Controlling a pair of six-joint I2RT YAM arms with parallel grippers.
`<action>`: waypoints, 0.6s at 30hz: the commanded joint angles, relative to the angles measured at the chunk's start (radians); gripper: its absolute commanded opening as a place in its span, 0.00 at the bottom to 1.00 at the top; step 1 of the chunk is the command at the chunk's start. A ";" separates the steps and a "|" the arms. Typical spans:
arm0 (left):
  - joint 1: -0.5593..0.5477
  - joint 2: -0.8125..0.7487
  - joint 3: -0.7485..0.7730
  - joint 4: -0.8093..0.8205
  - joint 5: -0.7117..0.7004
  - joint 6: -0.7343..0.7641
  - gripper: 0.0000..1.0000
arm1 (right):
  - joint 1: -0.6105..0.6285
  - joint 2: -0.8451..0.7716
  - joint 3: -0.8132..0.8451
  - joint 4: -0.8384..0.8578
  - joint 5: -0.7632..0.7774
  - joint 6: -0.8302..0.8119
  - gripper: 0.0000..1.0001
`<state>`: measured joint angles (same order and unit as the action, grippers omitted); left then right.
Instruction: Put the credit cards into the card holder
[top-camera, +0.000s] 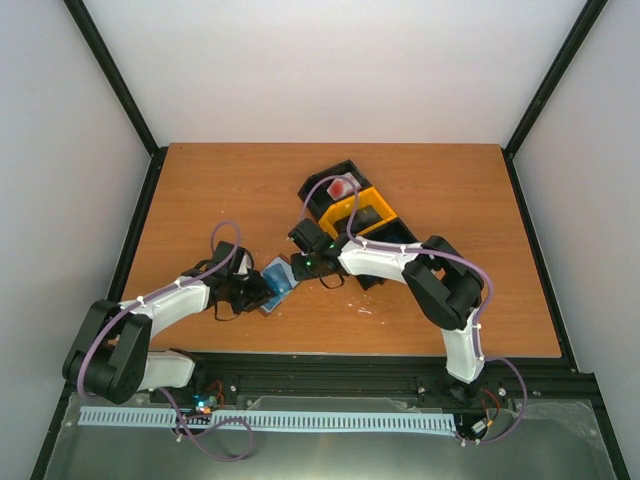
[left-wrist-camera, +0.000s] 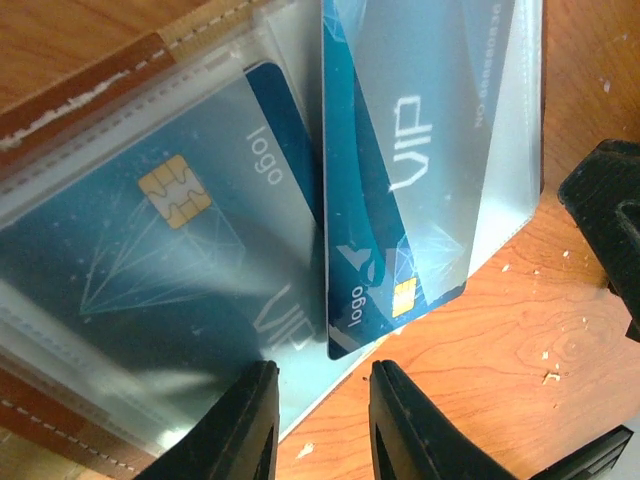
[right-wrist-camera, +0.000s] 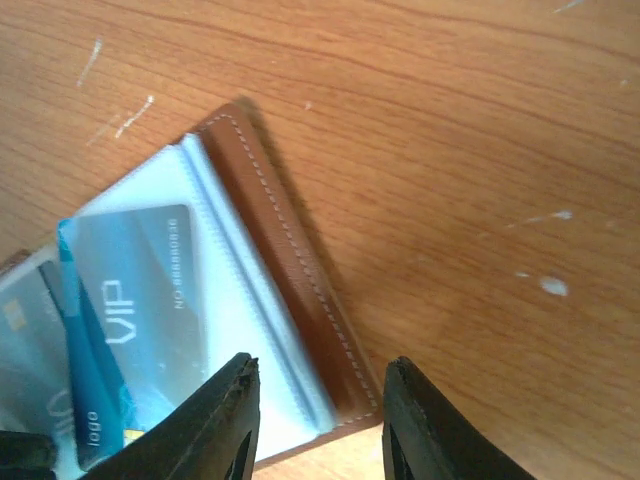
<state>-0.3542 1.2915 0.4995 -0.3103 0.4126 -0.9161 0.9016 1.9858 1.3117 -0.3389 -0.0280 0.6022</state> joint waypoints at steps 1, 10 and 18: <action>0.006 0.011 -0.011 0.020 -0.019 -0.083 0.25 | -0.019 0.030 0.043 -0.077 0.005 -0.069 0.34; 0.006 0.027 -0.035 0.077 -0.079 -0.156 0.23 | -0.022 0.047 0.018 -0.091 -0.128 -0.078 0.25; 0.010 0.076 -0.101 0.184 -0.019 -0.158 0.25 | -0.020 0.018 -0.090 -0.059 -0.207 0.003 0.20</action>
<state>-0.3538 1.3201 0.4595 -0.1524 0.3950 -1.0554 0.8707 1.9991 1.2835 -0.3504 -0.1501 0.5545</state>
